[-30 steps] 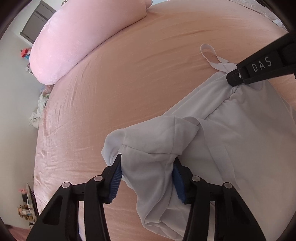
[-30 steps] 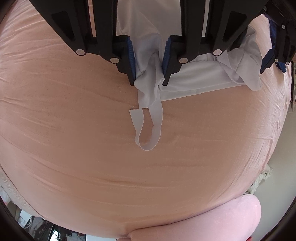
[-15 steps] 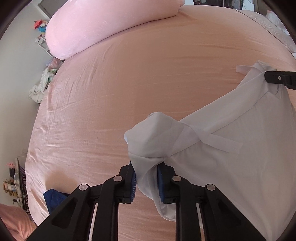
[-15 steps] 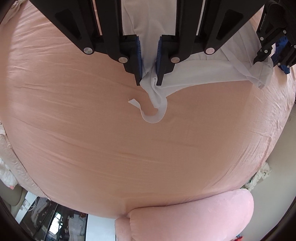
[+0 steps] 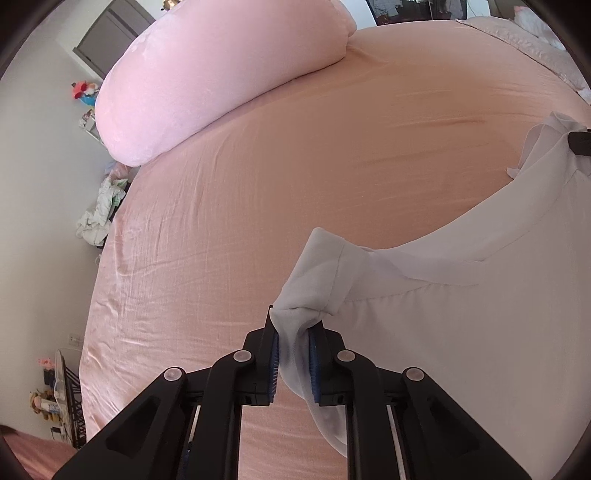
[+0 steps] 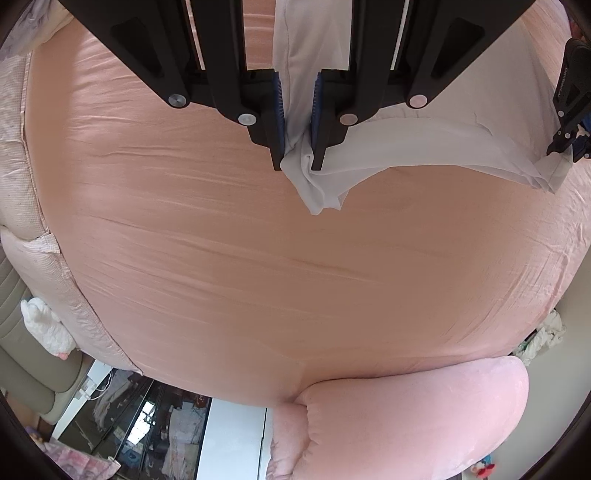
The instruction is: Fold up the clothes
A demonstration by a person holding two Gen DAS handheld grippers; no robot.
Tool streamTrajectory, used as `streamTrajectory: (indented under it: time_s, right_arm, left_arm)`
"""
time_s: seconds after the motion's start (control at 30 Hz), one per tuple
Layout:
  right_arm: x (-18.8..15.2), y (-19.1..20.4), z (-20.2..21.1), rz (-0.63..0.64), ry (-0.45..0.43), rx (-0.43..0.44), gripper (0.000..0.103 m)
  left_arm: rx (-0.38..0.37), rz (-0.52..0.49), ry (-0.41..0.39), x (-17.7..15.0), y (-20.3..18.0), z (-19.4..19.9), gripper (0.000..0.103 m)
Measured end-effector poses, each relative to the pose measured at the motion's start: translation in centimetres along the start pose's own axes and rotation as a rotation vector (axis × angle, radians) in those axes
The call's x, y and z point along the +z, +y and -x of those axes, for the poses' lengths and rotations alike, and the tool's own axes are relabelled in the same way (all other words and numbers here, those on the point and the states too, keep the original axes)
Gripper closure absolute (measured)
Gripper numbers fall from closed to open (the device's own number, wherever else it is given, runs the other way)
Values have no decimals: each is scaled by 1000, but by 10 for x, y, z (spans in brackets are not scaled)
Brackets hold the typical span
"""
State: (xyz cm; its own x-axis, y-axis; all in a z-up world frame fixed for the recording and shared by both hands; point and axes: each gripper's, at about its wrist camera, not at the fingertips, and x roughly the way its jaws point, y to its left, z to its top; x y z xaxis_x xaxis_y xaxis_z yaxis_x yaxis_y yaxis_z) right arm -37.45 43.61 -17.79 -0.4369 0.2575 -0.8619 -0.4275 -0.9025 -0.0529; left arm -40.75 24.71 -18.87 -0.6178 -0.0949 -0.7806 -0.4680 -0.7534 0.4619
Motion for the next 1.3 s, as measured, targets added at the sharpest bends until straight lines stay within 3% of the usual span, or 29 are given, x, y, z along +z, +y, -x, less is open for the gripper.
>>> streamTrajectory:
  time_s: [0.2, 0.4, 0.57, 0.67, 0.87, 0.9, 0.97, 1.0, 1.03, 1.07, 1.1, 1.3]
  right_arm:
    - [-13, -48, 13, -76, 8, -12, 93]
    - [-7, -72, 14, -151, 14, -37, 93]
    - [5, -76, 14, -143, -5, -81, 93]
    - [8, -74, 12, -142, 3, -95, 93]
    - [10, -78, 1, -189, 24, -44, 92]
    - [12, -81, -1, -203, 25, -32, 90]
    - [14, -85, 2, -220, 20, -40, 68]
    - [15, -88, 4, -227, 19, -43, 41]
    - [15, -91, 6, -230, 20, -41, 29]
    - [15, -95, 9, -234, 20, -40, 29]
    - [15, -98, 12, -237, 21, -38, 29]
    - [15, -119, 28, -257, 26, -29, 29]
  left_arm:
    - [61, -73, -53, 27, -18, 1, 92]
    - [141, -130, -78, 44, -34, -6, 91]
    - [214, -164, -99, 55, -47, -9, 91]
    - [191, -138, -99, 60, -45, -10, 89]
    - [-11, -21, -30, 68, -22, -15, 87]
    - [-23, 1, -16, 69, -17, -16, 84]
    - [-21, 54, 5, 69, -7, -17, 77]
    - [-20, 80, 15, 70, -2, -17, 65]
    - [-15, 106, 25, 70, 4, -18, 57]
    - [-5, 133, 33, 70, 12, -20, 40]
    - [3, 161, 41, 69, 19, -20, 36]
    - [-69, 275, 97, 64, 42, -15, 33]
